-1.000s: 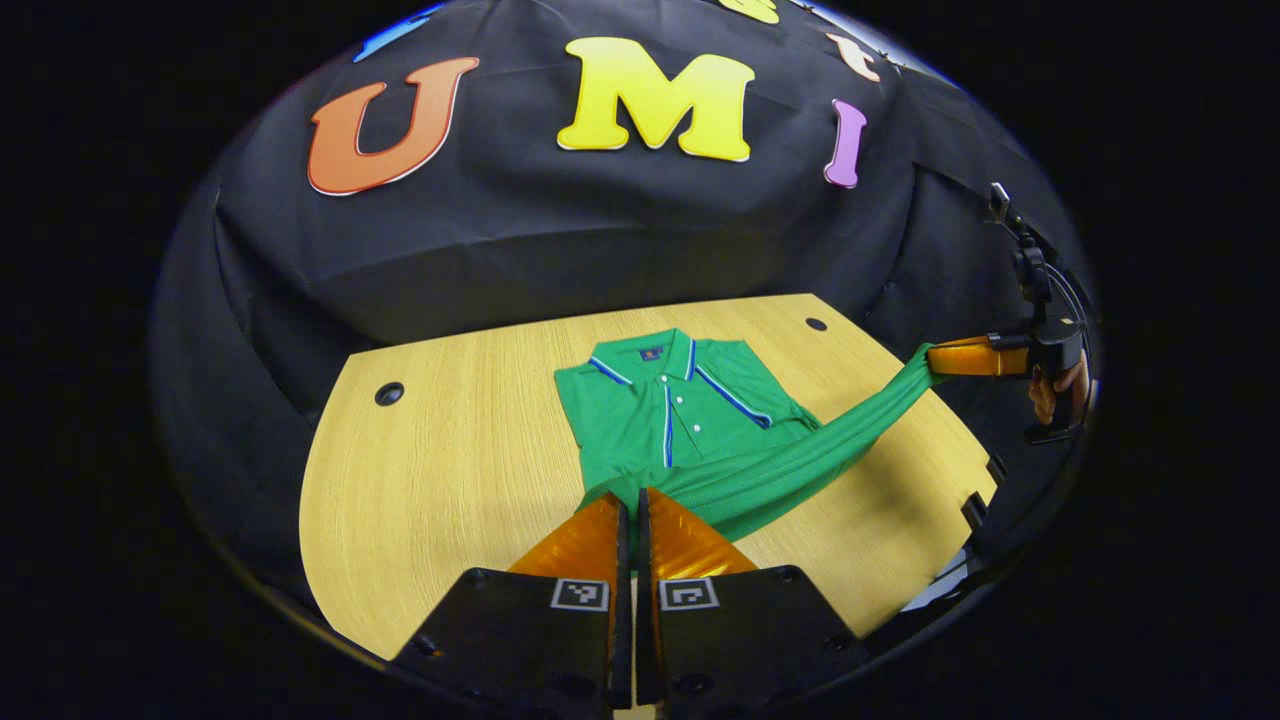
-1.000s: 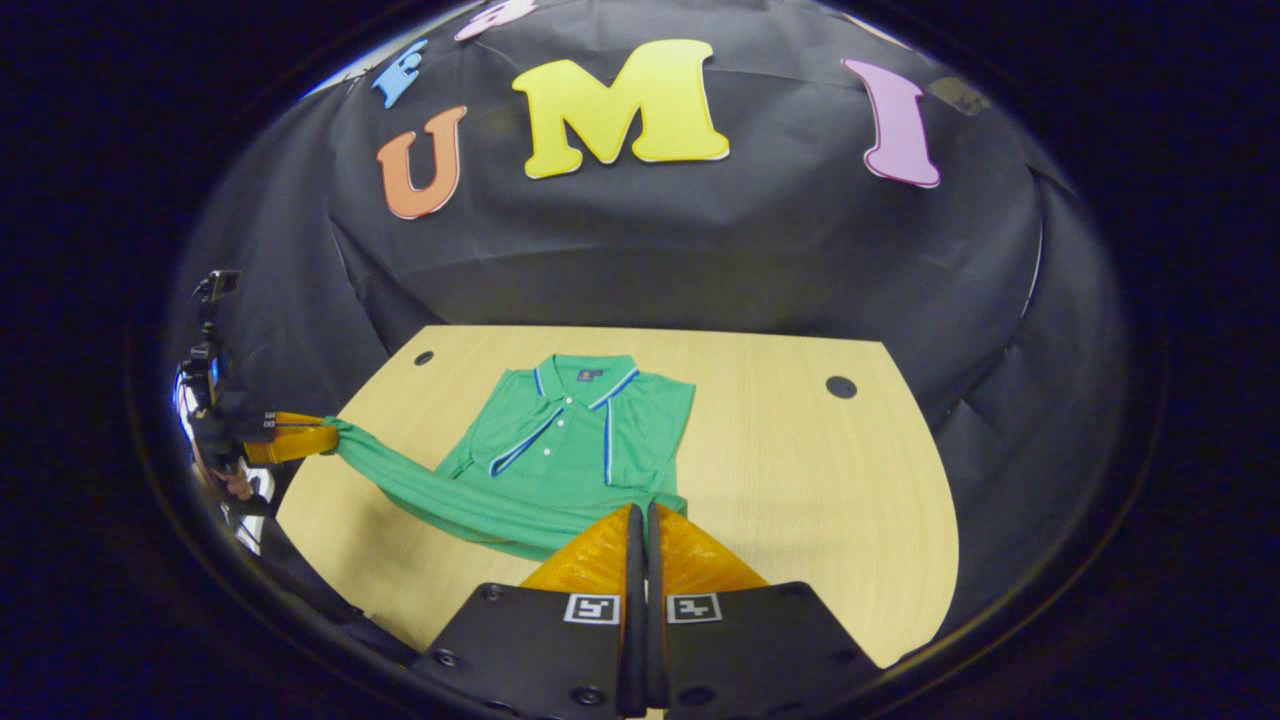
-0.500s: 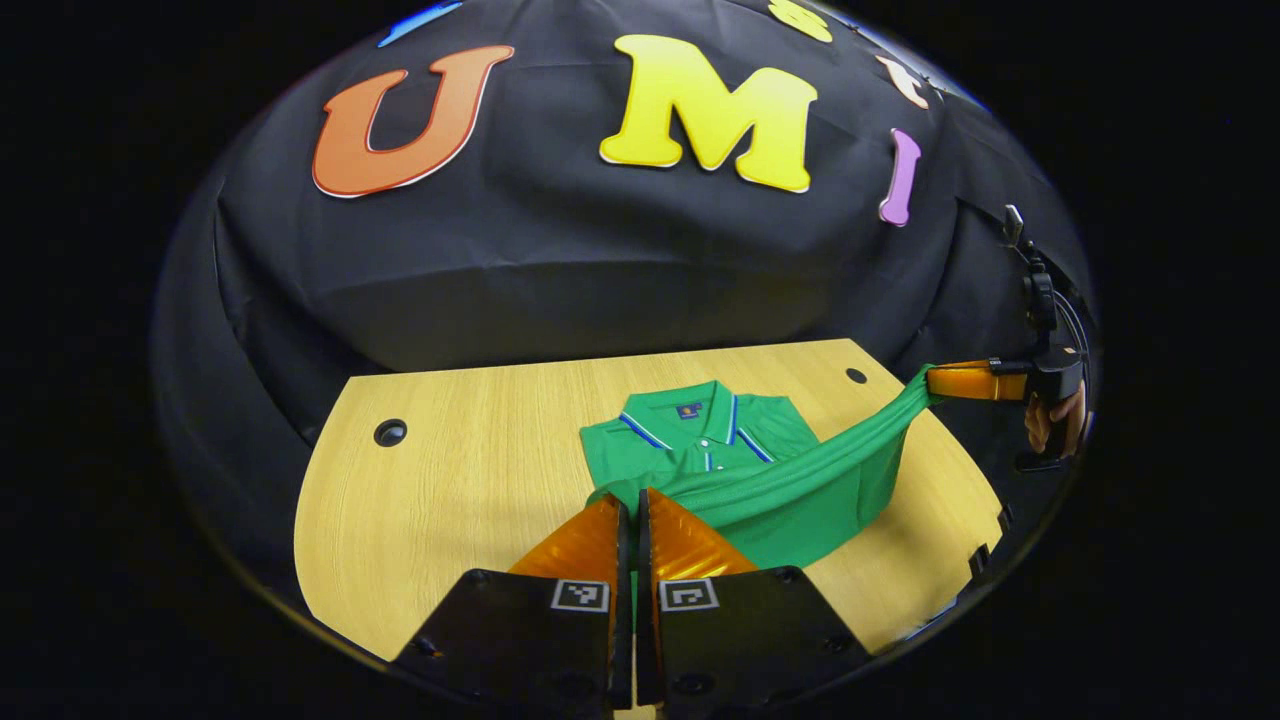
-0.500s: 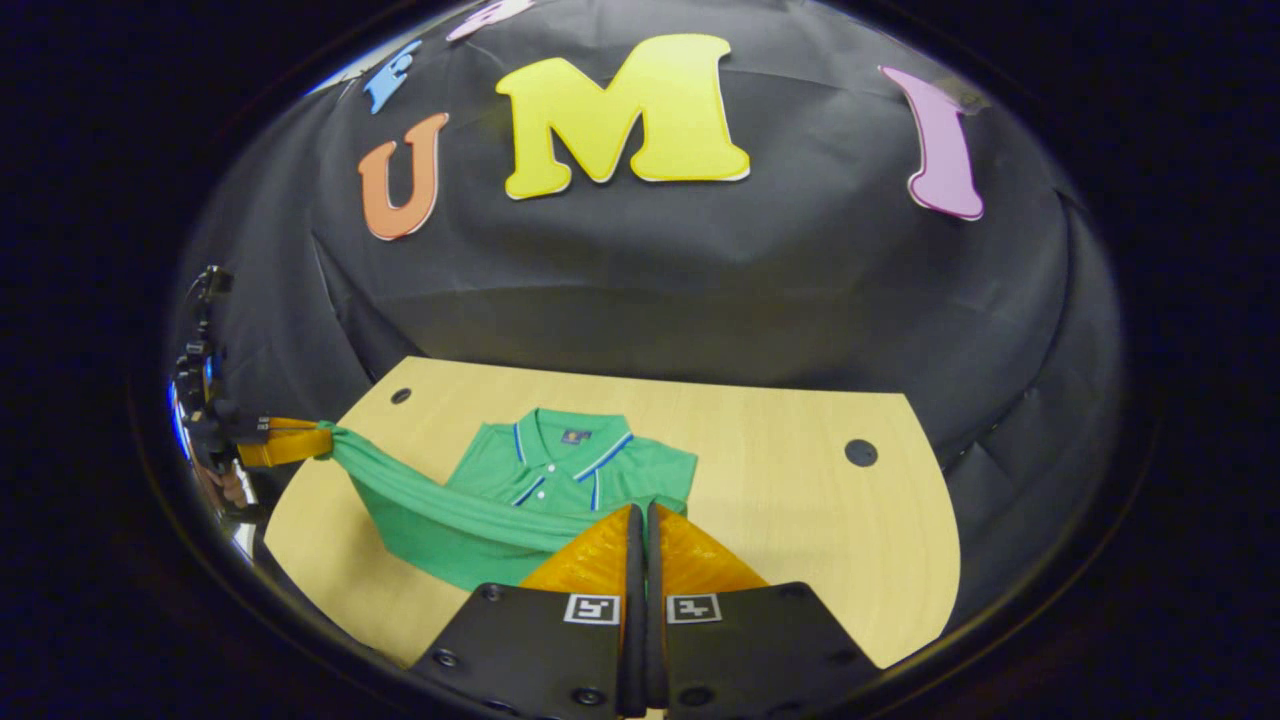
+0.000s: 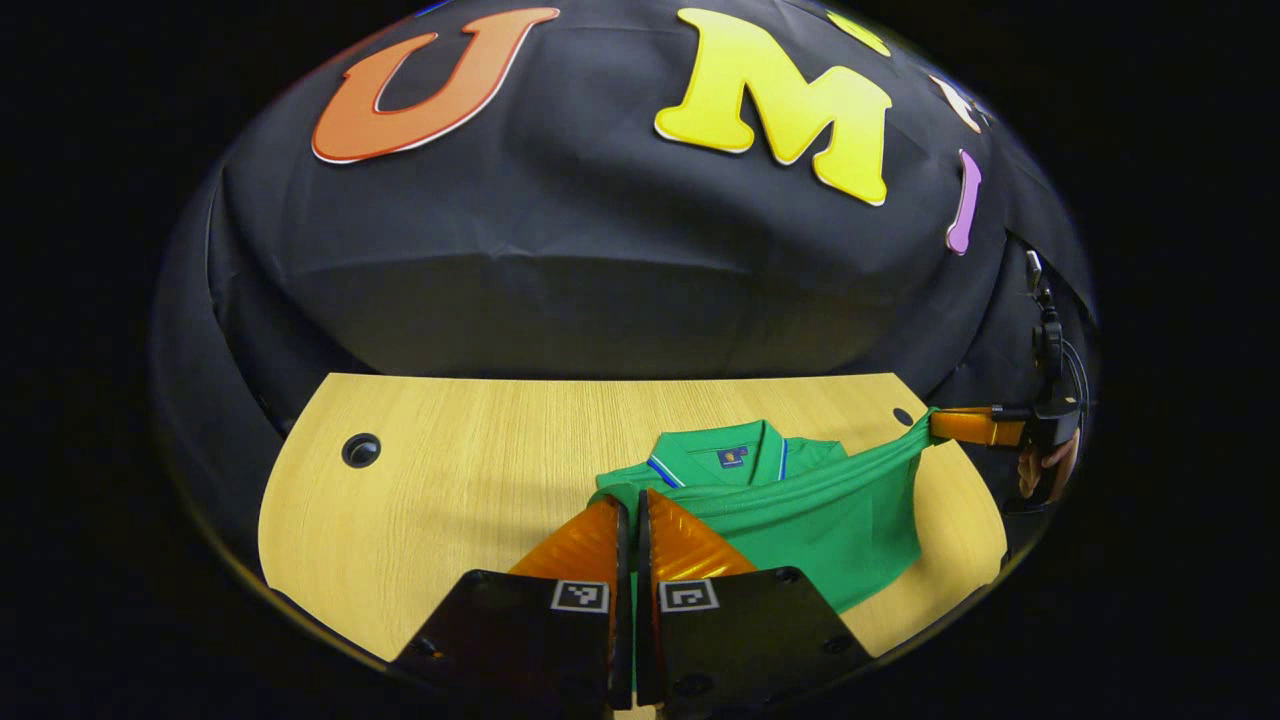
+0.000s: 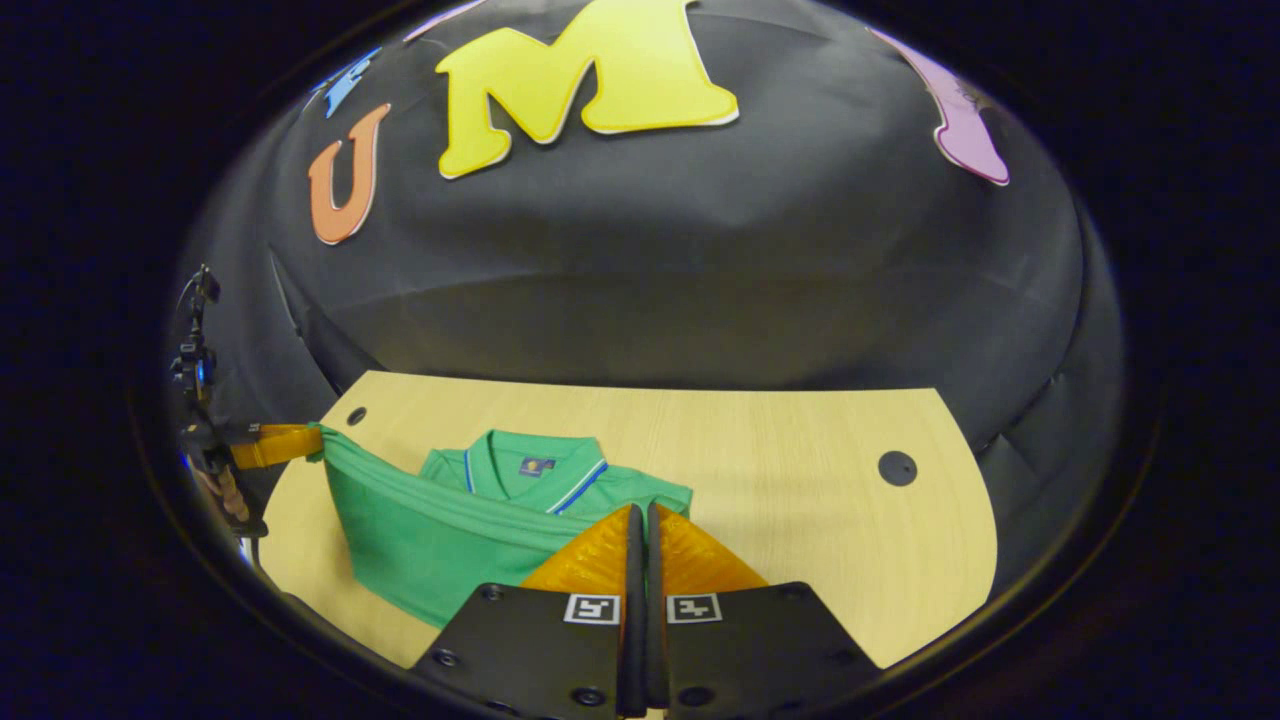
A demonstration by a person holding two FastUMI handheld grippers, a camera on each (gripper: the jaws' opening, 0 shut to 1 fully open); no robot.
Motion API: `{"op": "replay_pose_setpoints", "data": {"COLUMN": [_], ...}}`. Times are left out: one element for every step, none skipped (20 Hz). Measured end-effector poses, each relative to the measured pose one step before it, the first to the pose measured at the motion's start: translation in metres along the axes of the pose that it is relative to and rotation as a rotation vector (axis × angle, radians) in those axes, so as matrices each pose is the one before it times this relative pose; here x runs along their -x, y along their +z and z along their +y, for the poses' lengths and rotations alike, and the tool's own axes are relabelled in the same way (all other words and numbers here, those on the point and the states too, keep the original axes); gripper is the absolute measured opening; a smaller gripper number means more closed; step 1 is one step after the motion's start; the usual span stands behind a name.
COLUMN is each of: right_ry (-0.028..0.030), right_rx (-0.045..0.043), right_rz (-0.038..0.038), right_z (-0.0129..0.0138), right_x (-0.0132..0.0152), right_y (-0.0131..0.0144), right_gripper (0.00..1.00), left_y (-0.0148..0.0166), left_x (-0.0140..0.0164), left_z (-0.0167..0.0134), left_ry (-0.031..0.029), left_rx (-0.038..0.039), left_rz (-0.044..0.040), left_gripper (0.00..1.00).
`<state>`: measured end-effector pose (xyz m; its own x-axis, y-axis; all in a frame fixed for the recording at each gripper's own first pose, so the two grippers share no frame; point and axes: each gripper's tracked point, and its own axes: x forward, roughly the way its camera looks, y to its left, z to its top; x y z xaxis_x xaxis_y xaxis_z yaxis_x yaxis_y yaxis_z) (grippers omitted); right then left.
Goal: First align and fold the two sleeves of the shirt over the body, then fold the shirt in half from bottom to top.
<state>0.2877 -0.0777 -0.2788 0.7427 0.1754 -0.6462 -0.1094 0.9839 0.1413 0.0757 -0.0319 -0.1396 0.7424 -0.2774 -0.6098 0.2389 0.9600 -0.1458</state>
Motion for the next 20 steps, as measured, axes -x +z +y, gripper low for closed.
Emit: {"op": "replay_pose_setpoints", "data": {"right_ry": [-0.00216, -0.00045, -0.00069, 0.00259, -0.00067, -0.00522, 0.00133, -0.00045, 0.00143, -0.00210, 0.00088, -0.00369, -0.01009, -0.00711, -0.01429, -0.00793, -0.00114, 0.00670, 0.00272, -0.00825], "right_rx": [-0.00110, -0.00211, -0.00399, -0.00520, -0.00209, 0.00322, 0.00478, 0.00573, 0.00520, 0.00664, 0.00645, 0.00362, 0.00351, 0.00711, 0.00781, 0.01184, 0.00875, -0.00579, -0.01259, -0.01272], "right_rz": [-0.00126, 0.00124, 0.00174, 0.00088, -0.00445, -0.00461, -0.00683, -0.00555, -0.00176, -0.00088, -0.00550, -0.00865, -0.01548, -0.01212, -0.00231, 0.01292, 0.01106, 0.00358, 0.00006, -0.00914], "right_z": [-0.00250, -0.00171, -0.00135, -0.00083, -0.00096, -0.00210, -0.00022, 0.00062, 0.00108, -0.00008, 0.00134, 0.00000, -0.00129, -0.00057, -0.00034, 0.00071, 0.00171, 0.00171, 0.00166, -0.00187], "right_x": [-0.00952, -0.00983, -0.00931, -0.00823, -0.00815, -0.00812, -0.00731, -0.00738, -0.00672, -0.00668, -0.00618, -0.00700, -0.00670, -0.00783, -0.00644, -0.00376, -0.00158, 0.00052, -0.00002, 0.00378], "right_y": [-0.00092, -0.00096, -0.00082, -0.00064, -0.00006, 0.00008, -0.00011, -0.00033, -0.00215, -0.00240, 0.00055, 0.00007, 0.00109, 0.00061, -0.00263, -0.00478, -0.00558, -0.00167, 0.00048, 0.00394], "right_gripper": [0.02, 0.02, 0.00, 0.02, 0.02, 0.02, 0.02, 0.02, 0.02, 0.02, 0.02, 0.02, 0.02, 0.02, 0.02, 0.03, 0.08, 0.12, 0.20, 0.37], "left_y": [0.00143, 0.00053, 0.00078, 0.00029, 0.00082, -0.00043, -0.00161, -0.00276, -0.00394, -0.00459, -0.00650, -0.00571, -0.00578, -0.00584, -0.00420, -0.00277, -0.00044, 0.00202, 0.00213, 0.00412], "left_x": [-0.00912, -0.00812, -0.00971, -0.00751, -0.00735, -0.00858, -0.00746, -0.00725, -0.00818, -0.00655, -0.00731, -0.00741, -0.00598, -0.00576, -0.00304, -0.00194, -0.00172, 0.00034, 0.00210, 0.00336], "left_z": [-0.00018, 0.00239, 0.00183, 0.00361, 0.00262, 0.00256, 0.00279, 0.00218, 0.00220, 0.00275, 0.00324, 0.00280, 0.00187, 0.00131, 0.00089, 0.00212, 0.00182, 0.00231, 0.00224, 0.00090], "left_ry": [0.00414, 0.00730, 0.00382, 0.00645, 0.00598, 0.00503, 0.01013, 0.00828, 0.01233, 0.01234, 0.02158, 0.01985, 0.01940, 0.01616, 0.01801, 0.02141, 0.01863, 0.01942, 0.01478, 0.00044], "left_rx": [-0.01563, -0.01242, -0.00875, -0.00505, -0.00070, 0.00214, -0.00003, -0.00046, 0.00074, 0.00341, 0.00465, 0.00761, 0.01093, 0.01012, 0.00128, -0.00094, 0.00225, -0.00195, -0.00251, 0.00921], "left_rz": [0.00012, -0.00289, -0.00385, -0.00577, -0.00574, -0.00382, -0.00448, -0.00034, 0.00276, 0.00417, 0.00884, 0.00639, 0.00574, 0.00781, 0.00972, 0.00218, -0.00545, -0.00520, -0.00770, -0.01343], "left_gripper": [0.04, 0.04, 0.04, 0.04, 0.05, 0.04, 0.04, 0.05, 0.05, 0.05, 0.05, 0.05, 0.05, 0.06, 0.06, 0.09, 0.11, 0.12, 0.22, 0.55]}}
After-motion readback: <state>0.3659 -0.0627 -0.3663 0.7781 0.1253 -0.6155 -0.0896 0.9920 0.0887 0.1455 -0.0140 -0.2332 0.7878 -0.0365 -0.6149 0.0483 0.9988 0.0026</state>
